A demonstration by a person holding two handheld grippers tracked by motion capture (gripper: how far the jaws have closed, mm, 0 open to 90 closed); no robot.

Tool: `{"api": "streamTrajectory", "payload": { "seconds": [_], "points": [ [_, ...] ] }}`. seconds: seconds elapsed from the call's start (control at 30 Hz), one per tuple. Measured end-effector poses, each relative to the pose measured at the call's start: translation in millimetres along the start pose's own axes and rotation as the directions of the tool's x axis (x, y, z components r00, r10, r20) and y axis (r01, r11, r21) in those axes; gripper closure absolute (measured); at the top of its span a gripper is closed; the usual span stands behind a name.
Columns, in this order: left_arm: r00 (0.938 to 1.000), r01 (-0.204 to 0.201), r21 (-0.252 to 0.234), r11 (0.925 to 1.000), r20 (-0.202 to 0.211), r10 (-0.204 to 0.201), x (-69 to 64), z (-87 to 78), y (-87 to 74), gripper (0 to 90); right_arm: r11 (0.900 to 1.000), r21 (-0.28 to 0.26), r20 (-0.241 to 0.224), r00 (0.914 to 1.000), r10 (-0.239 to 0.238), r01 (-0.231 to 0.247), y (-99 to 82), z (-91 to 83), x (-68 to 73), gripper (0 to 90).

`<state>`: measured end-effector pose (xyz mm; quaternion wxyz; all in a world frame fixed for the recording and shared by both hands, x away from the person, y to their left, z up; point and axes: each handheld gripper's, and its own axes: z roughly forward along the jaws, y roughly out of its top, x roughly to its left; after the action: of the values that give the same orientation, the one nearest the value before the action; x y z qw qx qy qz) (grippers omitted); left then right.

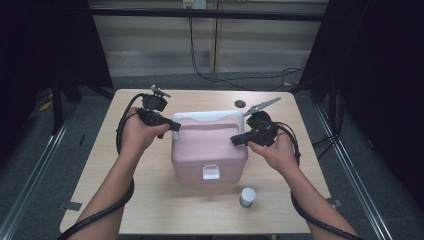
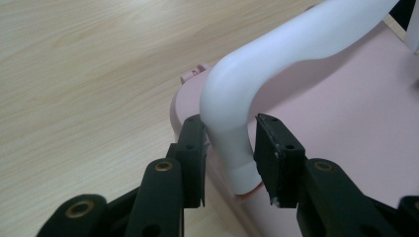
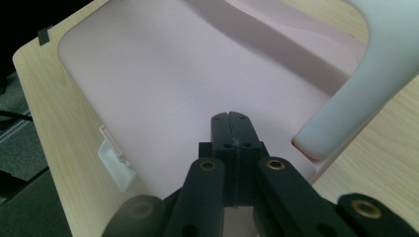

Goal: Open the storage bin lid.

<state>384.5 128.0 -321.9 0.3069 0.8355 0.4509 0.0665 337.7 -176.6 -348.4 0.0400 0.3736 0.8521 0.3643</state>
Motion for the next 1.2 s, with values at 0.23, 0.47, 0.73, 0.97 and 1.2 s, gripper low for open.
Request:
{"api": "streamTrajectory", "payload": {
  "seconds": [0.23, 0.47, 0.73, 0.97, 1.2],
  "points": [
    [0.9948, 0.083, 0.017, 0.9964, 0.058, -0.084, 5.9, -7.5, 1.6, 72.1, 0.9998, -0.012, -0.01, 0.9999, -0.013, 0.013, -0.5, -0.6, -1.2, 90.0],
    [0.9909, 0.113, 0.043, 0.9926, 0.068, -0.116, 6.6, -9.0, 3.5, 72.7, 0.9993, -0.026, -0.009, 0.9995, -0.029, 0.029, -3.9, -5.6, -7.8, 90.0],
    [0.9882, 0.115, 0.052, 0.992, 0.095, -0.12, 9.3, -12.2, 8.0, 72.9, 0.9972, -0.075, -0.005, 1.0, -0.004, 0.004, -14.7, -22.1, -20.3, 90.0],
    [0.9868, 0.12, 0.037, 0.9921, 0.105, -0.123, 11.4, -19.9, 14.2, 73.0, 0.9977, -0.068, 0.027, 0.9996, -0.001, 0.003, -17.9, -30.6, -27.0, 90.0],
    [0.9852, 0.124, 0.035, 0.9917, 0.115, -0.127, 13.3, -21.0, 16.7, 73.0, 0.9985, -0.055, 0.04, 0.9991, 0.011, -0.009, -21.2, -34.4, -33.7, 90.0]
  ]
}}
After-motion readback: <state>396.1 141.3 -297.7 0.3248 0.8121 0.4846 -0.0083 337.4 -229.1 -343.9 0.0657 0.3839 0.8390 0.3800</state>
